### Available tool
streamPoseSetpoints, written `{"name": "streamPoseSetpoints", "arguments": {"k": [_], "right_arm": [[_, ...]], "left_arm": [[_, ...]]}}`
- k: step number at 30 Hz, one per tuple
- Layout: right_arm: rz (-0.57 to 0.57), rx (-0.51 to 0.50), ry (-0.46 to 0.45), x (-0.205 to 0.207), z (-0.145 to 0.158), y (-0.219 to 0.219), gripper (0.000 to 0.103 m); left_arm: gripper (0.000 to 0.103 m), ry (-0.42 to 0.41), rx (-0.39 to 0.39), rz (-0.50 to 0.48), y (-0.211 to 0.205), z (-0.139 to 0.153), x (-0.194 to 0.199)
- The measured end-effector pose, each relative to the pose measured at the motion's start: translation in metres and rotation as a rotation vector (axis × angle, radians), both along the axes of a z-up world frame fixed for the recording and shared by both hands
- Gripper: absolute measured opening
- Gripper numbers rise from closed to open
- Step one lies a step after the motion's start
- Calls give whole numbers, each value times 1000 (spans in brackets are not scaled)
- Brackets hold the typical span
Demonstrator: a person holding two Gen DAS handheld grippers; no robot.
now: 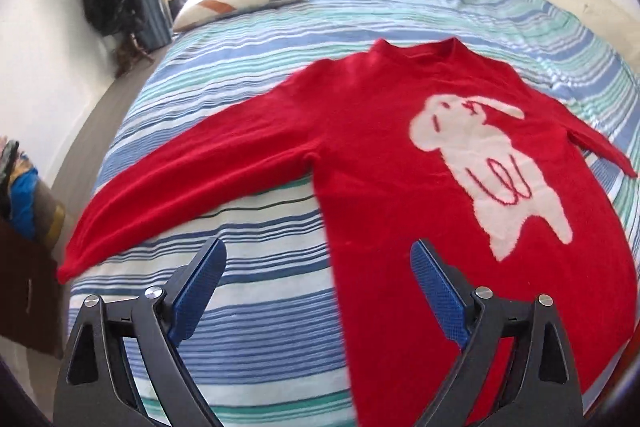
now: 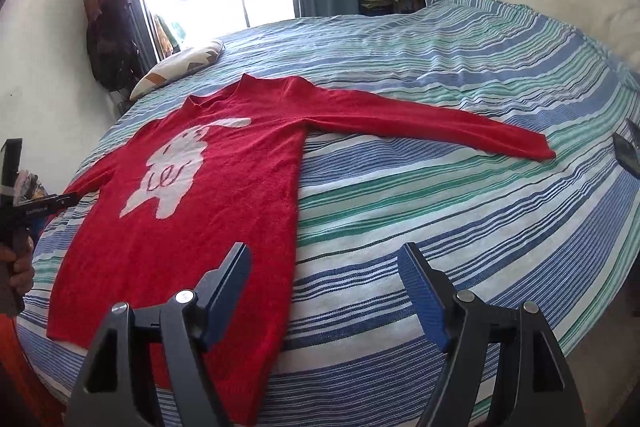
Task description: Fold small clothes
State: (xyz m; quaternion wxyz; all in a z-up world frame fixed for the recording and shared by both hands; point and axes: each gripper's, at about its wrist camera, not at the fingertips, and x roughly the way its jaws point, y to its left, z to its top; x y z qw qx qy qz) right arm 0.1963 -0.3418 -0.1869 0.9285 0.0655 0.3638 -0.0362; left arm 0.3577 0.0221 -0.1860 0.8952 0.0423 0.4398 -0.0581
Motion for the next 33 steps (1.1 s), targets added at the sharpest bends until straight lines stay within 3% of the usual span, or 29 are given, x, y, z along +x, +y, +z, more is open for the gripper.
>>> {"name": "streamPoseSetpoints", "arguments": {"k": [3, 4, 6, 13, 19, 24, 29, 33], "right_arm": [[1, -29, -24, -4, 9, 5, 75], [3, -52, -30, -5, 15, 10, 75], [16, -85, -32, -5, 29, 25, 75], [90, -9, -1, 35, 47, 103, 83], [32, -94, 41, 93, -2, 149, 83], [-56, -47, 160, 119, -55, 142, 83], [-84, -64, 204, 126, -63, 138, 100], [-93, -105, 222, 130, -74, 142, 103]], "left_arm": [[103, 84, 112, 25, -6, -43, 23], [103, 93, 110, 22, -3, -55, 22], [103, 33, 51, 51, 5, -56, 18], [103, 24, 36, 49, 6, -54, 13], [103, 30, 20, 48, 7, -57, 19], [103, 31, 20, 48, 7, -57, 19], [103, 32, 19, 48, 8, -56, 20], [103, 32, 19, 48, 8, -56, 20]]}}
